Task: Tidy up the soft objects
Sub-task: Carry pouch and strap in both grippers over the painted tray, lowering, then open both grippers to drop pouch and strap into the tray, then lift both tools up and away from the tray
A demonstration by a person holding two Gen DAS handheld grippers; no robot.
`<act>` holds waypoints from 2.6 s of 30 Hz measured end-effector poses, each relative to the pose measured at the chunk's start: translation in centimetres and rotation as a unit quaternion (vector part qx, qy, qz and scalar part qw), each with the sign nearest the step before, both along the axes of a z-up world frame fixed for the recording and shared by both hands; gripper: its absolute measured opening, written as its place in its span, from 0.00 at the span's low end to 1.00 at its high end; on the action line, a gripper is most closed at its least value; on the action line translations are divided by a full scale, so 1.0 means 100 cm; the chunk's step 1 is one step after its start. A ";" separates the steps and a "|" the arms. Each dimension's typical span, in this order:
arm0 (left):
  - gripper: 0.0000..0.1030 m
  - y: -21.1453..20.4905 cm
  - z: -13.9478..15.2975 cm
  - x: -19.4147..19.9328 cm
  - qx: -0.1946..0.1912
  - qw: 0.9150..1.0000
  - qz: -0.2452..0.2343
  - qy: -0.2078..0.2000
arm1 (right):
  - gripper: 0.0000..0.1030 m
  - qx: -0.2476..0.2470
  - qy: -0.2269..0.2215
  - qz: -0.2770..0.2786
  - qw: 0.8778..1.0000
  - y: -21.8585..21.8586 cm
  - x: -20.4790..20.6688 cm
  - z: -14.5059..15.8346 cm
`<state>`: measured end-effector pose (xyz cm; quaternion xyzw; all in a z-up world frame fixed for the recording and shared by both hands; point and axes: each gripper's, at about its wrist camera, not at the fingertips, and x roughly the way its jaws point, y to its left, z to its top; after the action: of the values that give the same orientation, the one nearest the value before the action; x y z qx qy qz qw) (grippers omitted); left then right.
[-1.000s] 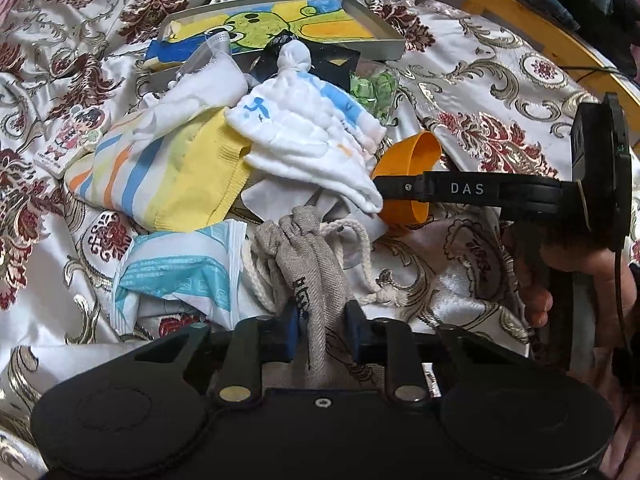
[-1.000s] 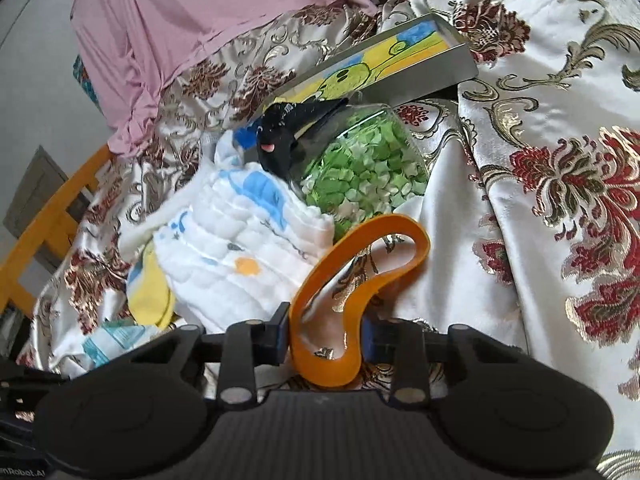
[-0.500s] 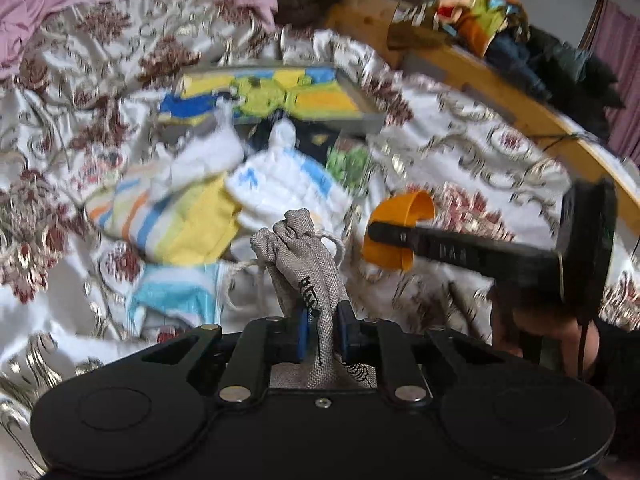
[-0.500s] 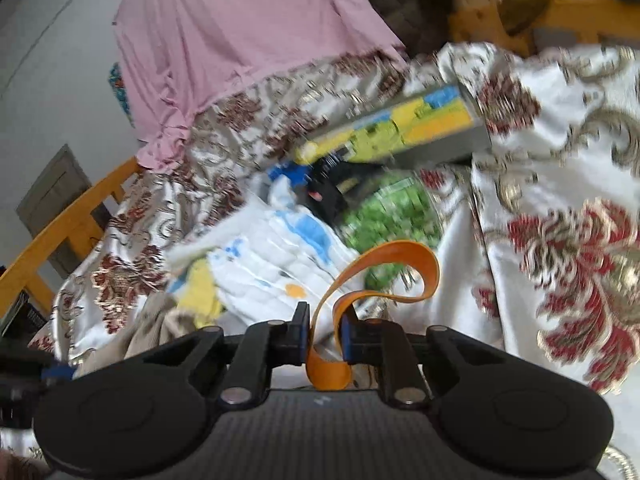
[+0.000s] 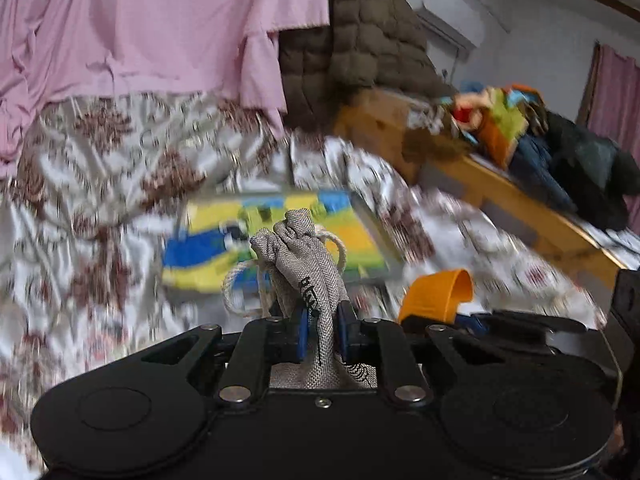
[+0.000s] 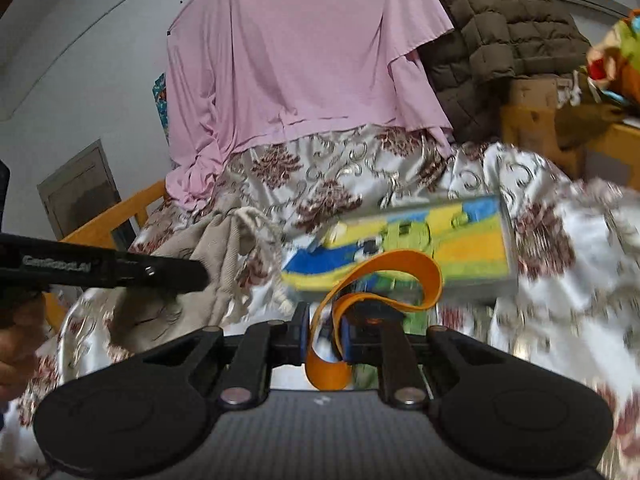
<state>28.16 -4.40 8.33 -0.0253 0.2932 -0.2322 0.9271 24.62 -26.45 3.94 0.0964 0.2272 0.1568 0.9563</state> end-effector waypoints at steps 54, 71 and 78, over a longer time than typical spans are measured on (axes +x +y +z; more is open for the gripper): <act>0.69 -0.017 -0.089 0.198 0.007 0.987 0.152 0.046 | 0.83 -0.057 0.116 -0.057 0.990 -0.024 0.187 -0.040; 0.96 0.040 0.000 0.056 -0.016 0.978 0.197 -0.073 | 1.00 -0.067 -0.058 -0.051 0.995 0.010 0.039 0.059; 0.99 0.056 0.023 -0.002 -0.007 0.973 0.210 -0.100 | 1.00 -0.076 -0.100 -0.067 0.990 0.036 -0.009 0.074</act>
<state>27.99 1.19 10.66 -0.0697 0.1856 -0.0359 0.9795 23.74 -22.86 11.36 0.0221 0.1350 0.0835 0.9871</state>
